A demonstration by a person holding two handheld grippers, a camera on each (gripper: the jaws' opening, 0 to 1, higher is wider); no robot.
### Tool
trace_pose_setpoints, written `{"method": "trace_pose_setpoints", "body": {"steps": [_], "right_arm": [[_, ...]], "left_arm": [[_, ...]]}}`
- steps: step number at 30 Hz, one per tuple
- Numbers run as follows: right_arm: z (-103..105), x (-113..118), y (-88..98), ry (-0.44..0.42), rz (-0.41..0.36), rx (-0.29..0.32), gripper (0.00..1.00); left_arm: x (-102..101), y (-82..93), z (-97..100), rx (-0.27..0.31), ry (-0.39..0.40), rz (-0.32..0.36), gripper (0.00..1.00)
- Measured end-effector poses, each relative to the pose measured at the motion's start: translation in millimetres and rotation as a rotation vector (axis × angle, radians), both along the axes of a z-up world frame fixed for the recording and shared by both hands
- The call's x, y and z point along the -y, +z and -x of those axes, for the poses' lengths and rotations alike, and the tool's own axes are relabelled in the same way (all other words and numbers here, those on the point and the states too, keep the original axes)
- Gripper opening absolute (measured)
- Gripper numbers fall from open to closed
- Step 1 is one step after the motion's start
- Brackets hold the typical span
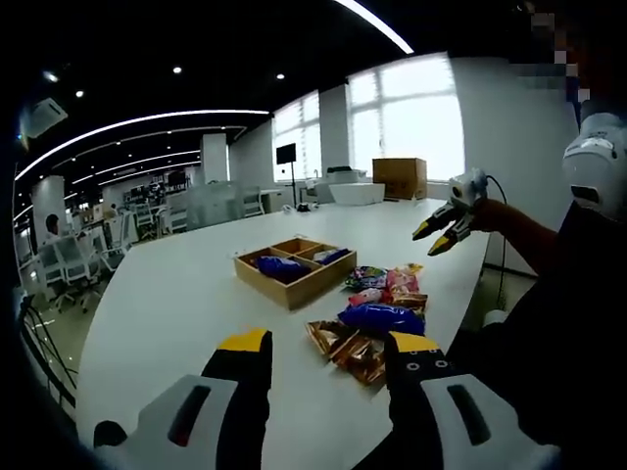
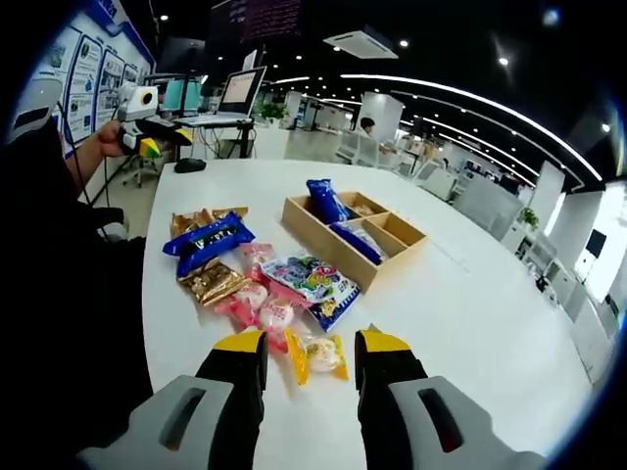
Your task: Pick up the scattered marshmallows, QQ candies, Oreo cookies, and mixed nuts on the table and sort them into separate containers
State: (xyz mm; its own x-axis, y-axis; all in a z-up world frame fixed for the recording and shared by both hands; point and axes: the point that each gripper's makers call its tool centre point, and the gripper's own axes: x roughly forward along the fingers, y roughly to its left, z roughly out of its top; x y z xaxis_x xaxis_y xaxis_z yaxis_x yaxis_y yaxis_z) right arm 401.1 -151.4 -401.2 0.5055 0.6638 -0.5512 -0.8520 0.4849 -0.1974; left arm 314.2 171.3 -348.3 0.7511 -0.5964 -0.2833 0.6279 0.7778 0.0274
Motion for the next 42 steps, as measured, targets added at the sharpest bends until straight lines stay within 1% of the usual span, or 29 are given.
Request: {"method": "trace_pose_setpoints", "body": {"steps": [10,21,27,31,42], "right_arm": [[-8.6,-0.8,-9.7,0.03,0.013,-0.052,0.32],[-16.0,-1.2,-18.9,0.055,0.052,-0.079,0.32],[-22.3,-4.4,-29.4,0.074,0.045,-0.114,0.32],[-24.6,-7.2,-36.3,0.083,0.055,-0.134,0.32],[-26.8,-14.8,-43.8,0.112,0.069,-0.156,0.32]], "left_arm": [[0.6,-1.4,0.0,-0.005,0.002,0.002,0.51],[-1.0,-4.6,1.7,-0.012,0.003,-0.003,0.5],[-3.5,-6.2,2.4,-0.016,0.011,0.001,0.5],[-3.9,-8.2,3.2,-0.021,0.012,0.001,0.49],[-4.7,-9.8,2.3,-0.026,0.013,0.004,0.49]]}}
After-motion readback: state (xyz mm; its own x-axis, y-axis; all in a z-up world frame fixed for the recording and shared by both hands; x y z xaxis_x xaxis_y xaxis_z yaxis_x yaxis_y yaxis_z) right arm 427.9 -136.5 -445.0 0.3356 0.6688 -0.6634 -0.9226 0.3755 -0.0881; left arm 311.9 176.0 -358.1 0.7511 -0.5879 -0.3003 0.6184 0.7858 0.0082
